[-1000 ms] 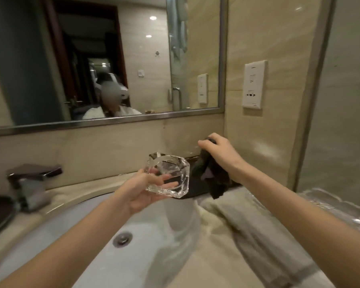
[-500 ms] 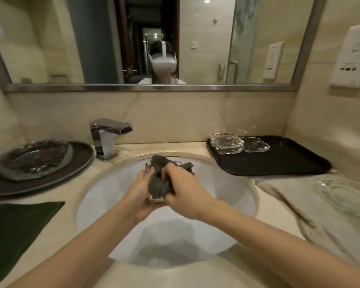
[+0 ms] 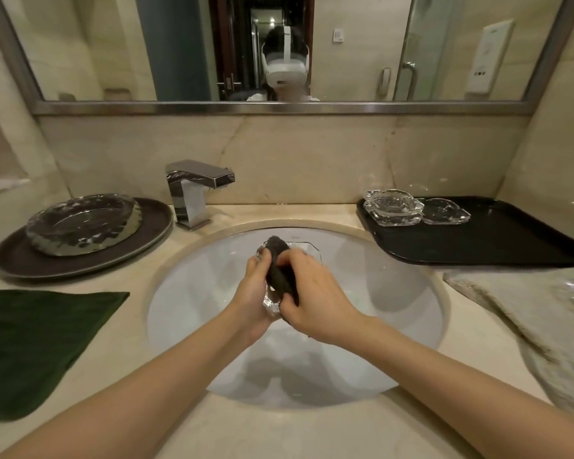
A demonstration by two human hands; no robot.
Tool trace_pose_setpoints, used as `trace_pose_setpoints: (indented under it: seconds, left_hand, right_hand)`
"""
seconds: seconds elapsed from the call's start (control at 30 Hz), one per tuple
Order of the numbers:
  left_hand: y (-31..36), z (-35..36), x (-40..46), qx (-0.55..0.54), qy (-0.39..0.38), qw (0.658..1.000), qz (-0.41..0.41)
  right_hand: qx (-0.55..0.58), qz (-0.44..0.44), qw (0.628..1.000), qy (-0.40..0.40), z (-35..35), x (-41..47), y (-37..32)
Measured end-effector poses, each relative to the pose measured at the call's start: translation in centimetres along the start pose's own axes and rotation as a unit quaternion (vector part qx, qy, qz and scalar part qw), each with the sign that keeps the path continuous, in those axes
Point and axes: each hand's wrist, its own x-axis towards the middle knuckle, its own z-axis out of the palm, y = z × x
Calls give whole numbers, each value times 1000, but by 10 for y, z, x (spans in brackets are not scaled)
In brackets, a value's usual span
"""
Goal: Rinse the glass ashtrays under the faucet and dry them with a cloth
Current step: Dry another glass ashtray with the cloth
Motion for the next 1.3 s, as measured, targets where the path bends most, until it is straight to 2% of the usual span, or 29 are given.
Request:
trace_pose_setpoints:
  seconds: [0.17, 0.27, 0.33, 0.43, 0.5, 0.57, 0.63, 0.73, 0.83, 0.93, 1.0, 1.03, 1.1, 1.13, 1.2, 1.3]
  left_hand:
    - [-3, -2, -1, 13, 13, 1000, -1]
    - [0, -4, 1, 56, 59, 996, 44]
    - [1, -4, 1, 90, 57, 992, 66]
    - [2, 0, 0, 89, 22, 993, 69]
    - [0, 2, -1, 89, 0, 994, 61]
    - [-2, 1, -1, 99, -5, 993, 56]
    - [-1, -2, 1, 91, 1, 995, 41]
    - [2, -2, 0, 100, 30, 994, 34]
    - [-1, 0, 0, 159, 36, 984, 72]
    - [-1, 3, 0, 180, 18, 979, 93]
    - [0, 4, 1, 170, 7, 981, 88]
    - [0, 4, 1, 167, 2, 982, 83]
    - [-1, 3, 0, 161, -4, 985, 63]
    - [-1, 3, -1, 156, -6, 986, 52]
    - [-1, 2, -2, 149, -11, 988, 35]
    - [-2, 0, 0, 153, -12, 988, 17]
  right_hand:
    - [37, 7, 998, -57, -14, -1, -3]
    - [-120, -45, 985, -119, -19, -5, 4]
    - [-249, -93, 961, -79, -25, -5, 11]
    - [-325, -108, 939, 37, -25, -4, 23]
    - [-324, -103, 939, 56, -17, -2, 23]
    - [-277, -109, 953, 49, -8, -2, 19]
    - [-194, -117, 974, 11, -4, -3, 12]
    - [-63, -82, 993, -64, -13, -5, 5]
    - [-115, -85, 982, -124, -27, -4, 4]
    - [-231, -124, 961, -86, -40, 1, 13]
    - [-252, -68, 964, -56, -47, 6, 21]
    - [-207, -23, 978, -19, -49, 7, 24]
    - [-9, 67, 991, 115, -52, 4, 17]
    - [115, 120, 972, 164, -54, 5, 14]
    - [314, 214, 905, 189, -60, 9, 10]
    - [473, 269, 824, 160, -70, 11, 7]
